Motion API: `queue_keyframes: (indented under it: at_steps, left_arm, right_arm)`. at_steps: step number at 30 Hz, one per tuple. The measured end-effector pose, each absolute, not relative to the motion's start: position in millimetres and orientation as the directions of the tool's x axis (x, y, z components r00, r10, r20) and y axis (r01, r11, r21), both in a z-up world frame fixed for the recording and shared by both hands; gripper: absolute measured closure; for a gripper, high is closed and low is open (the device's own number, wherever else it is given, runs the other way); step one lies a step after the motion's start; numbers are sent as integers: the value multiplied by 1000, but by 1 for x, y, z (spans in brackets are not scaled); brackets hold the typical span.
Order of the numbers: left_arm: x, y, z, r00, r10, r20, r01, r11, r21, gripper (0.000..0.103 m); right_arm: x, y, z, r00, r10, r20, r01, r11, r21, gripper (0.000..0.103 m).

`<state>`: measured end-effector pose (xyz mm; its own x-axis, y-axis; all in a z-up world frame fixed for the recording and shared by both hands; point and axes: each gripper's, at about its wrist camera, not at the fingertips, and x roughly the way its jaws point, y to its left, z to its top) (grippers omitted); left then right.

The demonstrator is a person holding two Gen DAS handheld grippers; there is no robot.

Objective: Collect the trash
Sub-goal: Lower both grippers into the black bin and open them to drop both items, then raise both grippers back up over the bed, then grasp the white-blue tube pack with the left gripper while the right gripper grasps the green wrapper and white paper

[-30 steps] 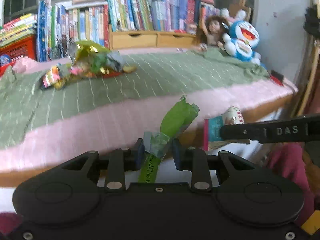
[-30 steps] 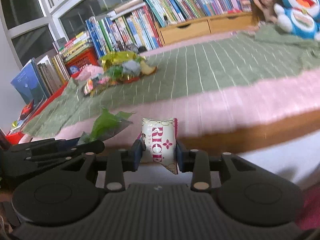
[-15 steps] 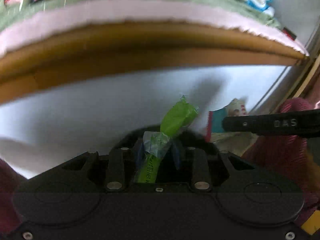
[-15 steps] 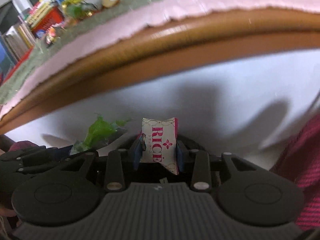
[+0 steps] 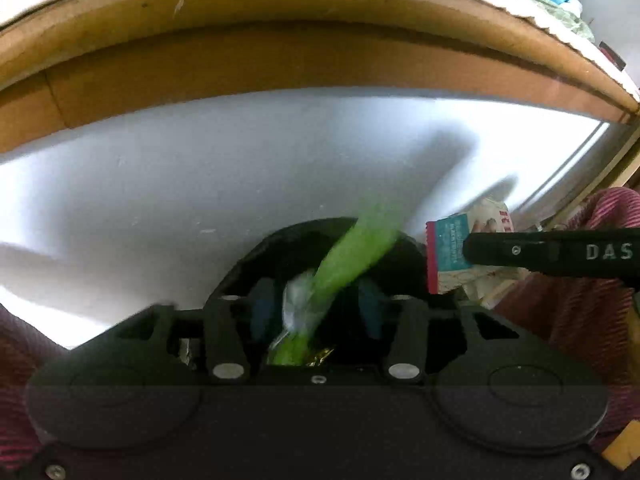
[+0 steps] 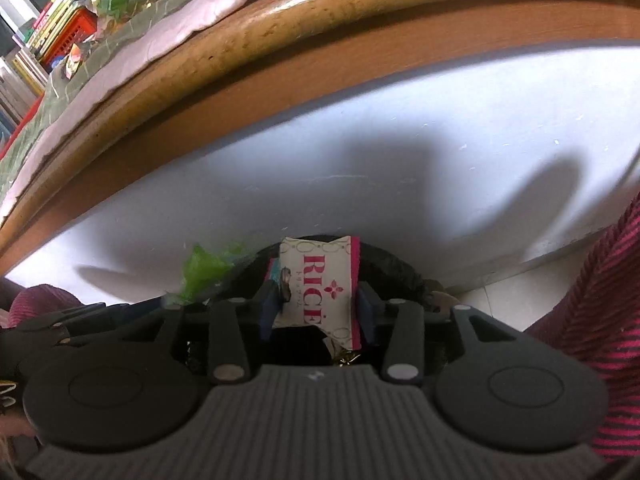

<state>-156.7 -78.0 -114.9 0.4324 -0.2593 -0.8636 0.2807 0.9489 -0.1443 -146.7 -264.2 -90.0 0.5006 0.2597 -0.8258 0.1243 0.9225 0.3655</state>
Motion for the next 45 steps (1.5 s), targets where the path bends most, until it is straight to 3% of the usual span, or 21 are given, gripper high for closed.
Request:
queue_keyframes:
  at_steps: [8, 17, 22, 30, 34, 40, 45]
  left_arm:
    - [-147, -89, -116, 426, -237, -873, 262, 956, -132, 28]
    - [-152, -81, -116, 453, -234, -860, 265, 957, -120, 26]
    - [-161, -74, -94, 482, -267, -835, 283, 949, -140, 26]
    - [-171, -61, -23, 602, -350, -718, 377, 917, -131, 20]
    - [-164, -50, 9, 634, -387, -670, 415, 901, -128, 16]
    - [-141, -30, 35, 784, -289, -550, 327, 945, -29, 16]
    - [-108, -10, 56, 842, -210, -496, 234, 972, -13, 16]
  right_arm:
    - [-145, -270, -90, 500, 265, -824, 131, 918, 374, 32]
    - [-149, -271, -86, 514, 256, -819, 119, 924, 363, 30]
    - [-155, -258, -63, 545, 274, -792, -29, 951, 309, 30]
    - [-157, -261, 9, 650, 366, -666, -258, 931, 259, 30]
    - [-147, -261, 36, 702, 358, -616, -291, 933, 211, 30]
    - [-110, -267, 58, 748, 368, -552, -273, 929, 249, 41]
    - [-75, -252, 67, 790, 338, -511, -270, 941, 206, 43]
